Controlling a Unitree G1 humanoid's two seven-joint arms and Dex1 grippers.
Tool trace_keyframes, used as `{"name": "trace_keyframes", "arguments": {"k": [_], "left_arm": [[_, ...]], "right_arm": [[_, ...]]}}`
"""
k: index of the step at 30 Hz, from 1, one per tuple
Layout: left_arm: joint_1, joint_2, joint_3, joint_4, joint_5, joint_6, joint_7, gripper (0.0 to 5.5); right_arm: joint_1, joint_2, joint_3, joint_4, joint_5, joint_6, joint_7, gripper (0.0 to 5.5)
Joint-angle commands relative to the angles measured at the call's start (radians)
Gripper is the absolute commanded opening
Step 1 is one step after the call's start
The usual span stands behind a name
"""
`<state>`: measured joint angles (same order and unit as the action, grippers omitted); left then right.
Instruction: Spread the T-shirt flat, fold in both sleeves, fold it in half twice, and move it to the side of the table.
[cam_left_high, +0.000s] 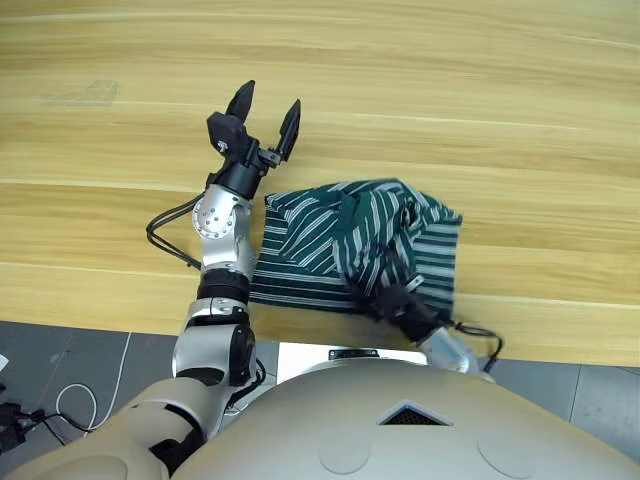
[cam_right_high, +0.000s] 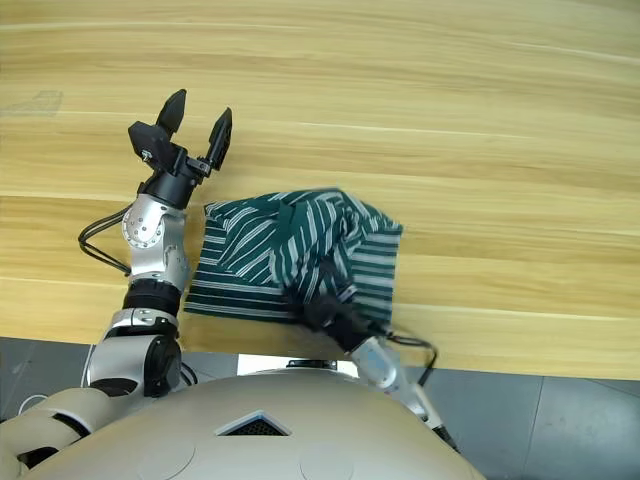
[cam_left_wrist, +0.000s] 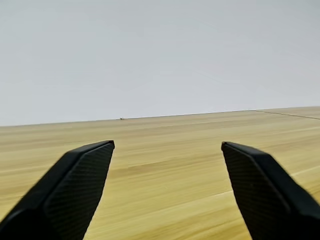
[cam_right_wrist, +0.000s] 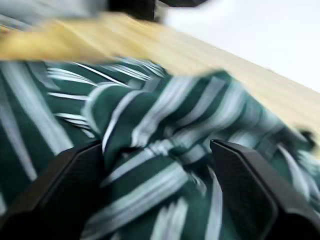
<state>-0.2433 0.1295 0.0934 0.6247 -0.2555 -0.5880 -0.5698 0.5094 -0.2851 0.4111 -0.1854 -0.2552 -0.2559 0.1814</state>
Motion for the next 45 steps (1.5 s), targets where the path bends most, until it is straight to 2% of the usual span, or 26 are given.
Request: {"name": "trace_keyframes", "arguments": {"k": [1,6,10,15,20,31,38,45], "left_arm": [[0.083,-0.009,-0.031,-0.109,0.045,-0.004,0.028,3.98],[0.187,-0.021,-0.061,-0.254,0.047,0.03,0.049,3.98],[0.223,-0.017,-0.054,-0.288,0.054,0.04,0.083,3.98],[0.276,-0.012,-0.048,-0.341,0.056,0.045,0.112,3.98],[0.318,-0.003,-0.042,-0.388,0.054,0.057,0.128,3.98],[0.351,-0.008,-0.046,-0.429,0.052,0.066,0.133,3.98],[0.367,-0.012,-0.046,-0.439,0.051,0.06,0.134,3.98],[0.382,-0.013,-0.047,-0.447,0.05,0.055,0.131,4.02]], "right_arm": [[-0.02,-0.063,-0.095,-0.097,0.079,0.111,0.08,3.79],[-0.093,-0.086,-0.17,-0.091,0.092,0.167,0.109,3.79],[-0.085,-0.095,-0.129,-0.12,0.077,0.134,0.154,3.79],[0.078,-0.141,-0.073,-0.356,0.109,0.112,0.214,3.79],[0.198,-0.189,-0.017,-0.48,0.137,0.085,0.257,3.79],[0.061,-0.064,0.015,-0.064,0.09,0.024,0.155,3.79],[0.034,-0.059,0.017,-0.006,0.088,-0.017,0.149,3.79],[0.018,-0.056,0.011,-0.014,0.112,-0.034,0.158,2.48]]}}
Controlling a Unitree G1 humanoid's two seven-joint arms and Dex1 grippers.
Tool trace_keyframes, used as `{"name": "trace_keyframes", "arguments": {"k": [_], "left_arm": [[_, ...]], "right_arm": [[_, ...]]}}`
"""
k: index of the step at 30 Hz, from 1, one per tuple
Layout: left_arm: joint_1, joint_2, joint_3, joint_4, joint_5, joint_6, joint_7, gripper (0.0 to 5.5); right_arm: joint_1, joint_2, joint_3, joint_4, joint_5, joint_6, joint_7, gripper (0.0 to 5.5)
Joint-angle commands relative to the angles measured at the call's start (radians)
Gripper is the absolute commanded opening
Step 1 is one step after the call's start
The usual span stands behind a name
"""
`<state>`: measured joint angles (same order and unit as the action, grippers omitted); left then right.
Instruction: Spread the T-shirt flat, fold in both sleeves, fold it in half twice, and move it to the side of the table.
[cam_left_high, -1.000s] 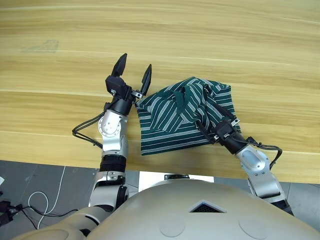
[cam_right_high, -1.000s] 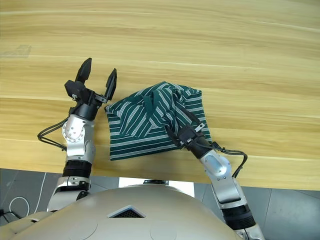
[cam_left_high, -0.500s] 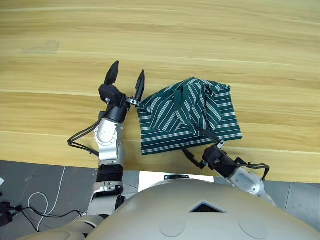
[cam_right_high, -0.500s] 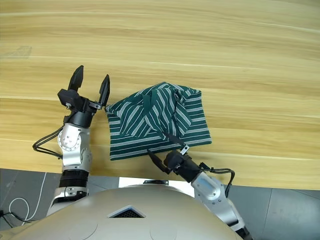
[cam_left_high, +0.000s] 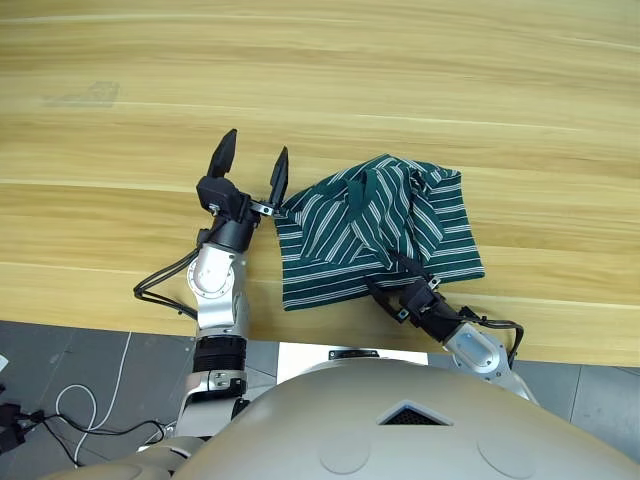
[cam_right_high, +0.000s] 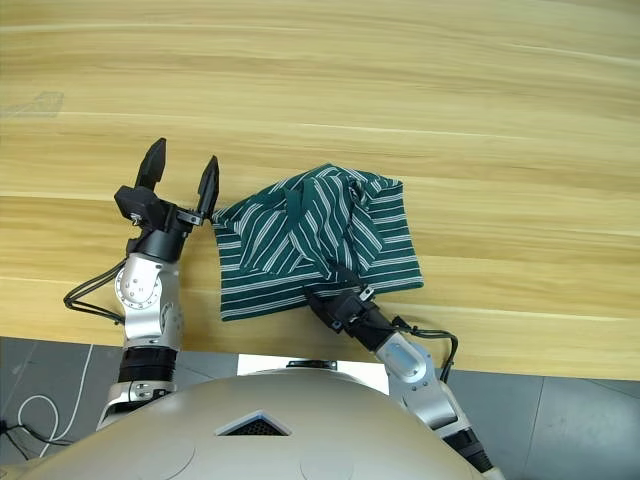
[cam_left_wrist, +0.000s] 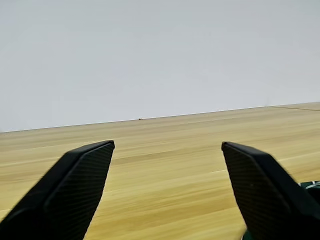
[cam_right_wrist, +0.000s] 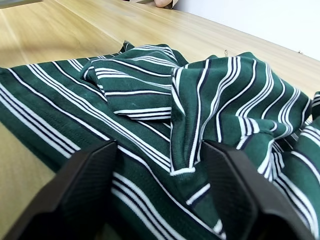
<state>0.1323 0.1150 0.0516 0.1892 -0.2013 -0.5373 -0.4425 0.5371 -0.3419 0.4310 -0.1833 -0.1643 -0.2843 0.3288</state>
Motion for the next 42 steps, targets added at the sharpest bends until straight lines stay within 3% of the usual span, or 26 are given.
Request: {"name": "trace_keyframes", "arguments": {"k": [1,14,19,25,37,42], "left_arm": [[0.008,0.001,-0.005,-0.012,-0.006,0.003,0.003,4.02],[0.013,-0.005,-0.009,-0.009,-0.008,-0.006,-0.001,4.02],[0.007,-0.005,-0.018,-0.013,-0.007,-0.003,-0.005,4.02],[0.015,-0.007,-0.026,-0.028,-0.005,-0.002,0.001,4.02],[0.023,-0.005,-0.031,-0.041,-0.004,0.0,0.004,4.02],[0.028,-0.006,-0.03,-0.042,-0.004,-0.005,0.006,4.02]], "right_arm": [[-0.017,0.001,-0.017,-0.02,0.027,-0.003,0.01,2.27],[-0.038,-0.008,-0.021,-0.05,0.035,-0.003,0.043,0.02],[0.032,-0.059,0.043,-0.148,0.039,-0.016,0.106,0.02],[0.011,-0.06,0.003,-0.127,0.037,0.007,0.093,0.02],[-0.022,-0.047,-0.02,0.038,-0.018,-0.06,0.028,2.18],[-0.021,-0.052,-0.028,-0.021,0.01,-0.063,0.046,2.24]]}}
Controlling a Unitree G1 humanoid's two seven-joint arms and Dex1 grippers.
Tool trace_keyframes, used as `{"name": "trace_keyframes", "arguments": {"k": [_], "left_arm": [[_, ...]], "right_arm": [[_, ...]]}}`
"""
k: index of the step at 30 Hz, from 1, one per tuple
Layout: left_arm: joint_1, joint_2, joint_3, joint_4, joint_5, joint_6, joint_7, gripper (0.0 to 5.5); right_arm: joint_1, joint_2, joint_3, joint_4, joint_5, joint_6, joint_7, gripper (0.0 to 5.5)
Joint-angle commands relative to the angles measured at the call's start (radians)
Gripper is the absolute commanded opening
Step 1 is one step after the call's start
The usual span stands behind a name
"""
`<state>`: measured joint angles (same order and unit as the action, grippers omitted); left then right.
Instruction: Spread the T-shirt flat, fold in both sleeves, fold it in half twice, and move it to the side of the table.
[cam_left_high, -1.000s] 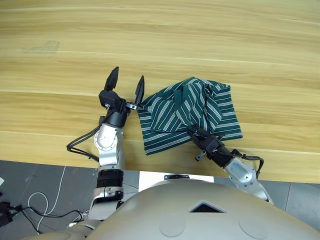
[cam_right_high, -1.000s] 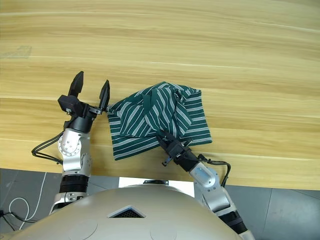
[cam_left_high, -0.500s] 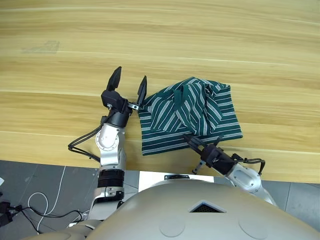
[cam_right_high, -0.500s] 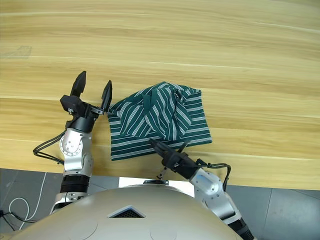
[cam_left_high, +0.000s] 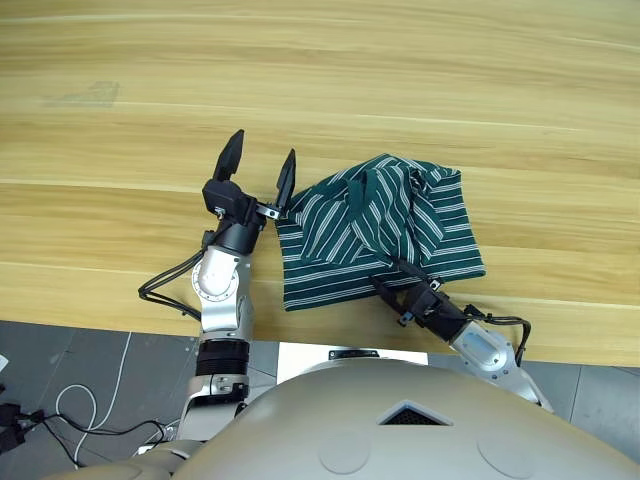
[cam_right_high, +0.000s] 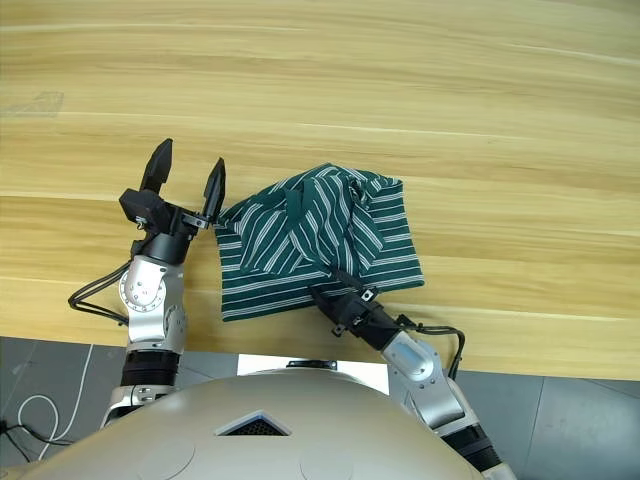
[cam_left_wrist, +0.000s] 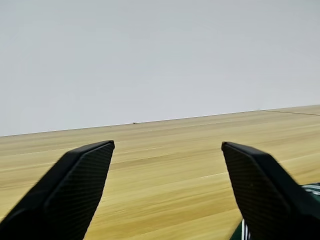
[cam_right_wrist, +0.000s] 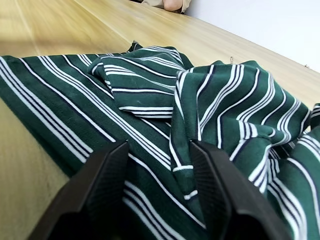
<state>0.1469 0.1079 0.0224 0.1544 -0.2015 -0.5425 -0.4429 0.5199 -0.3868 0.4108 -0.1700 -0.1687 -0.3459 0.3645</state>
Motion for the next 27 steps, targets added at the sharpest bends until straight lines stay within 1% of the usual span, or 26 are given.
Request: {"name": "trace_keyframes", "arguments": {"k": [1,6,14,19,20,21,27], "left_arm": [[0.015,0.001,0.0,-0.008,-0.004,-0.001,0.007,4.02],[0.016,-0.001,-0.006,-0.009,-0.003,-0.001,0.005,4.02],[0.021,-0.013,-0.023,-0.027,0.0,-0.005,0.005,4.02],[0.023,-0.016,-0.03,-0.04,-0.002,-0.002,0.007,4.02],[0.023,-0.016,-0.031,-0.043,-0.002,-0.002,0.007,4.02],[0.024,-0.017,-0.032,-0.046,-0.001,0.0,0.007,4.02],[0.025,-0.012,-0.03,-0.05,-0.004,-0.004,0.012,4.02]], "right_arm": [[-0.006,-0.008,-0.005,-0.039,0.014,-0.003,0.015,2.24],[-0.005,-0.006,-0.002,-0.08,0.033,0.006,0.033,2.24],[-0.094,0.044,-0.009,0.054,0.006,0.022,-0.001,2.24],[-0.106,0.054,-0.011,0.094,-0.004,0.015,-0.008,2.24],[-0.105,0.054,-0.011,0.099,-0.005,0.015,-0.008,2.04],[-0.103,0.054,-0.011,0.1,-0.005,0.015,-0.009,1.96],[-0.092,0.057,-0.014,0.094,0.001,0.006,-0.013,0.78]]}}
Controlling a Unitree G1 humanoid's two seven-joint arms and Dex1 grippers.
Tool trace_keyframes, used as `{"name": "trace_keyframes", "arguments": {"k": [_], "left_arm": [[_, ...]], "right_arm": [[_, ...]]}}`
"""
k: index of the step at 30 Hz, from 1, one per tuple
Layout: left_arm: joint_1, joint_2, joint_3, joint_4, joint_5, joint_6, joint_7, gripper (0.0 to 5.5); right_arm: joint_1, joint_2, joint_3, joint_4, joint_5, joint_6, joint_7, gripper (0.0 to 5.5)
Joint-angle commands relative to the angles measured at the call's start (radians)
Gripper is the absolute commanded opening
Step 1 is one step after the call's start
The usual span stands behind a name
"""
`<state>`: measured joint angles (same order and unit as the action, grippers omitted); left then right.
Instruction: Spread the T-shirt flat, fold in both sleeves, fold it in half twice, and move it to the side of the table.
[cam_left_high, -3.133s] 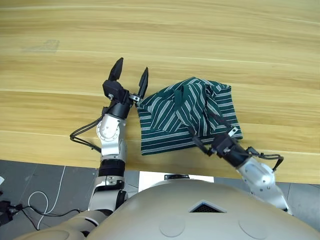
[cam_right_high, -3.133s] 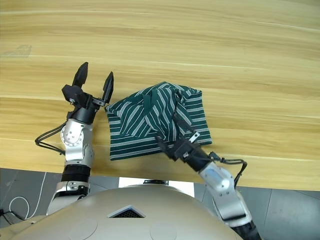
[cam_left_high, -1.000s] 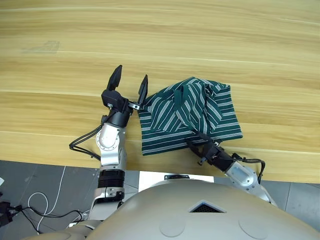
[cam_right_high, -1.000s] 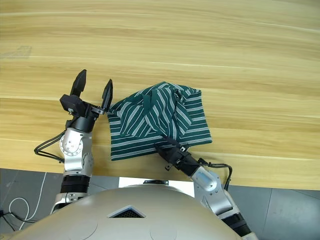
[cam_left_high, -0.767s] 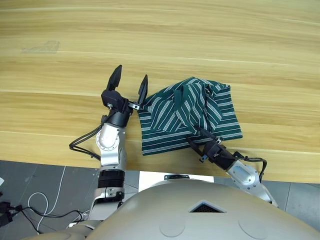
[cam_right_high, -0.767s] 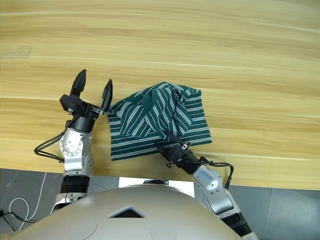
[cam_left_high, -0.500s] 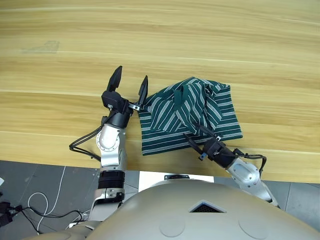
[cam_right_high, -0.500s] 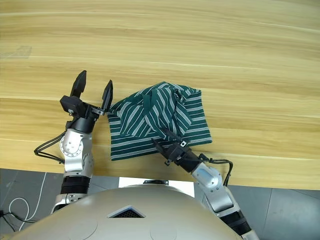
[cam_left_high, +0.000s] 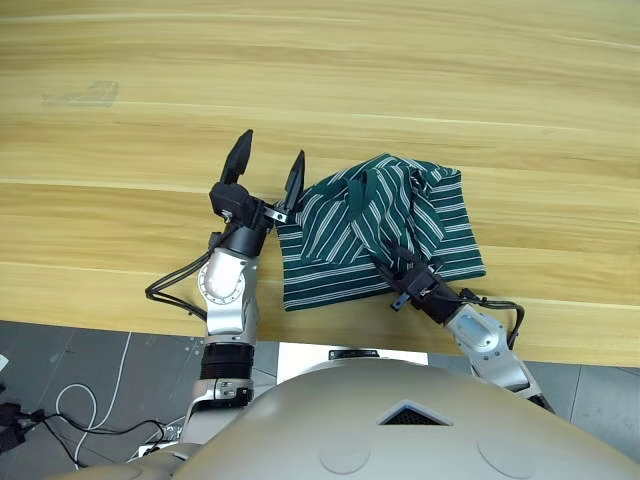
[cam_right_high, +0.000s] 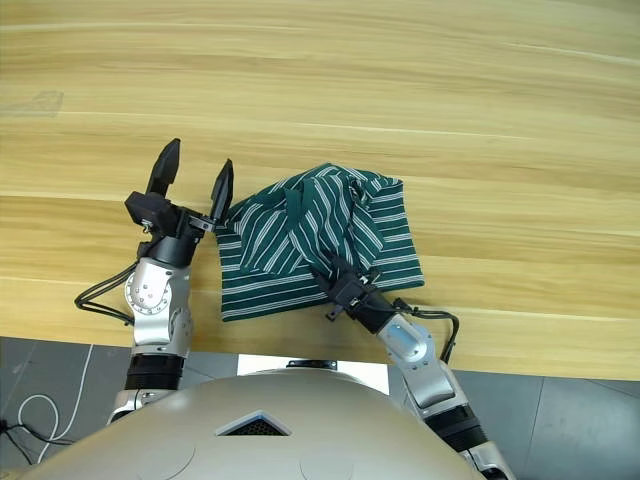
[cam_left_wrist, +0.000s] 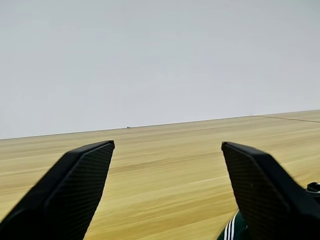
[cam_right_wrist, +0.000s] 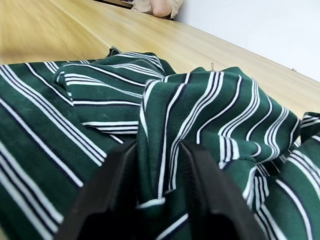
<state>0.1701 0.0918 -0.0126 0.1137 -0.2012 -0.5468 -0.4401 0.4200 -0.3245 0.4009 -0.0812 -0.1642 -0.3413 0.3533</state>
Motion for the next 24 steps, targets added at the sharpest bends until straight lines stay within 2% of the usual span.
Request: {"name": "trace_keyframes", "arguments": {"k": [1,4,9,16,24], "left_arm": [[0.002,0.007,0.009,-0.008,-0.005,-0.002,0.01,4.02],[0.0,0.031,0.035,0.007,-0.019,-0.007,-0.002,4.02],[0.08,0.131,0.017,-0.049,-0.012,-0.01,-0.101,4.02],[0.212,0.202,-0.051,-0.144,0.041,-0.003,-0.163,4.02],[0.147,0.245,-0.098,-0.094,0.107,0.044,-0.171,4.02]], "right_arm": [[0.011,-0.005,-0.004,-0.003,-0.001,0.0,-0.001,0.57],[0.008,-0.002,-0.015,-0.028,0.007,-0.004,-0.005,0.04],[-0.023,0.013,-0.034,-0.092,0.019,0.014,-0.007,0.04],[-0.113,0.004,-0.095,-0.109,0.045,0.048,0.007,0.04],[-0.242,-0.006,-0.241,-0.088,0.143,0.072,0.006,0.04]]}}
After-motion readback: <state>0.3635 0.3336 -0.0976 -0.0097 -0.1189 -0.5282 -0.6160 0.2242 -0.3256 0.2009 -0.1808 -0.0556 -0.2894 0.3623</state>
